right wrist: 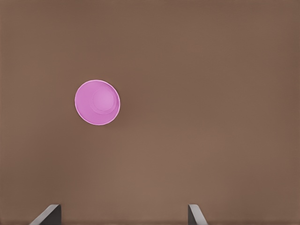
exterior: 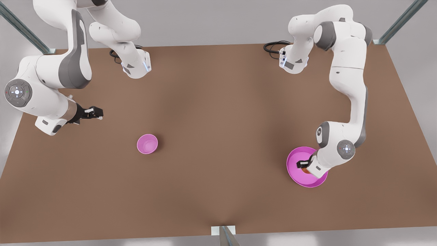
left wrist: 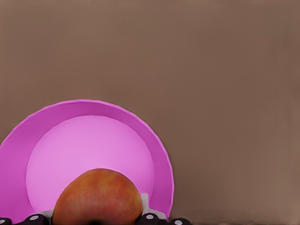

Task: Use the left arm to pick up the apple from the plate, transfer it to the gripper of the right arm, and then use the right arm to place it into the bowl

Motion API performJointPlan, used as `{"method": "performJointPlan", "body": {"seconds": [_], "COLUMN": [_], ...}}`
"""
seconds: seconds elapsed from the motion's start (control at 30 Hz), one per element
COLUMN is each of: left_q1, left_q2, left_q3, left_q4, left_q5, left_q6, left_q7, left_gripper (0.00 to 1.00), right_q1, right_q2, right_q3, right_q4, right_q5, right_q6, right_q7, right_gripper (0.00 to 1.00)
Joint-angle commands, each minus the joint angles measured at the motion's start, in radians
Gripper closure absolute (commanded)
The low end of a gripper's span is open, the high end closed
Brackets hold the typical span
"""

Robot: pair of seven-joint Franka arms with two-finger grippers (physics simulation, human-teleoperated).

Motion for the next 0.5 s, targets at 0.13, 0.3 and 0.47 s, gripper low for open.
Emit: {"method": "performJointPlan", "body": {"seconds": [0.13, 0.3, 0.47], "left_q1": [-0.007, -0.127, -0.124], "left_q2": [0.028, 0.265, 0.380], "left_q3": [-0.319, -0.530, -0.595], "left_q4": [0.147, 0.372, 0.409], "left_q5": [-0.391, -0.498, -0.774], "left_q6": [-0.368, -0.167, -0.099], "left_q7": [-0.145, -0.163, 0.048], "left_gripper": [0.38, 0.38, 0.36], "right_q1": [-0.001, -0.093, -0.162], "right_q2": [0.251, 0.611, 0.725], "right_q3": [0.009, 0.141, 0.313], "right_q4": [0.155, 0.284, 0.356], "right_q5": [0.321, 0.840, 0.912], "right_q6": [0.003, 0.020, 0.196], "right_q7": [-0.251, -0.725, -1.090], "right_gripper": [0.00, 0.00, 0.00]}}
